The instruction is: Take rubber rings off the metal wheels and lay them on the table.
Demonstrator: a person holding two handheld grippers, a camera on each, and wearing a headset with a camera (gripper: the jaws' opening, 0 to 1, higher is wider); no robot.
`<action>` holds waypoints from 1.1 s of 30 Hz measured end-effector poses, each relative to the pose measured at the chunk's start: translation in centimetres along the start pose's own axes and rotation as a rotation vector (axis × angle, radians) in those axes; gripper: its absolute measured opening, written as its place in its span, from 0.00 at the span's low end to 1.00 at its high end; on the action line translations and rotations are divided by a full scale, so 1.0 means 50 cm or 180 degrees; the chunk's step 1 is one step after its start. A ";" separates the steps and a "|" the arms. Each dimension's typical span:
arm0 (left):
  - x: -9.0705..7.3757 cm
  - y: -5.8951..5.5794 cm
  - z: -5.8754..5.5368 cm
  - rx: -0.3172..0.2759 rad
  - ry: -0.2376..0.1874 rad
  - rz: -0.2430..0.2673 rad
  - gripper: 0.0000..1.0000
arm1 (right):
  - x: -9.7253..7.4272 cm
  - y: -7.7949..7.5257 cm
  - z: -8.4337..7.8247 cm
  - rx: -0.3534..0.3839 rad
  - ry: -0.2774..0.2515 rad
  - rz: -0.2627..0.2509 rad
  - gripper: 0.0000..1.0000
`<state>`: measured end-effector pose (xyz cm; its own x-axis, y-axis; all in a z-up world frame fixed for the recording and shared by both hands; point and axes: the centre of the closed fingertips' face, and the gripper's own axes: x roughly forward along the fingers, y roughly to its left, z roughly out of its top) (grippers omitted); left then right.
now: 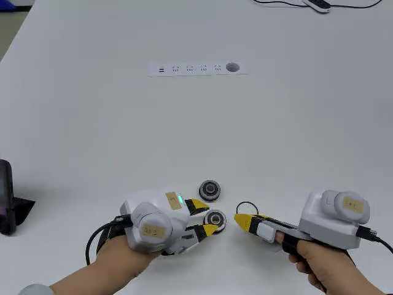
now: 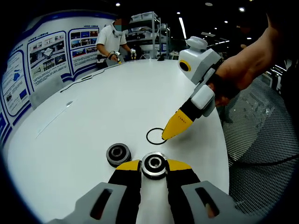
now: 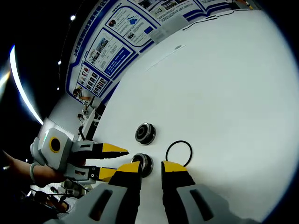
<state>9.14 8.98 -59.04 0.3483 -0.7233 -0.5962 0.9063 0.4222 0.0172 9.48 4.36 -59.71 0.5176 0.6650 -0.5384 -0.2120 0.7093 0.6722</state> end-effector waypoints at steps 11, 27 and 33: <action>0.013 -0.004 -0.007 0.0024 0.0105 -0.0030 0.17 | 0.009 0.011 -0.007 0.0027 0.0027 0.0059 0.17; 0.023 -0.007 -0.010 0.0084 0.0205 -0.0090 0.14 | 0.020 0.021 -0.013 0.0088 0.0058 0.0120 0.17; 0.022 -0.006 -0.011 0.0061 0.0204 -0.0099 0.13 | 0.028 0.019 -0.023 0.0163 0.0128 0.0142 0.17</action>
<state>9.14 8.37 -60.17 0.3045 -0.6991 -0.6469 0.9211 0.3892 0.0130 9.05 6.23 -60.44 0.4746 0.7053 -0.5267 -0.1910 0.6666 0.7205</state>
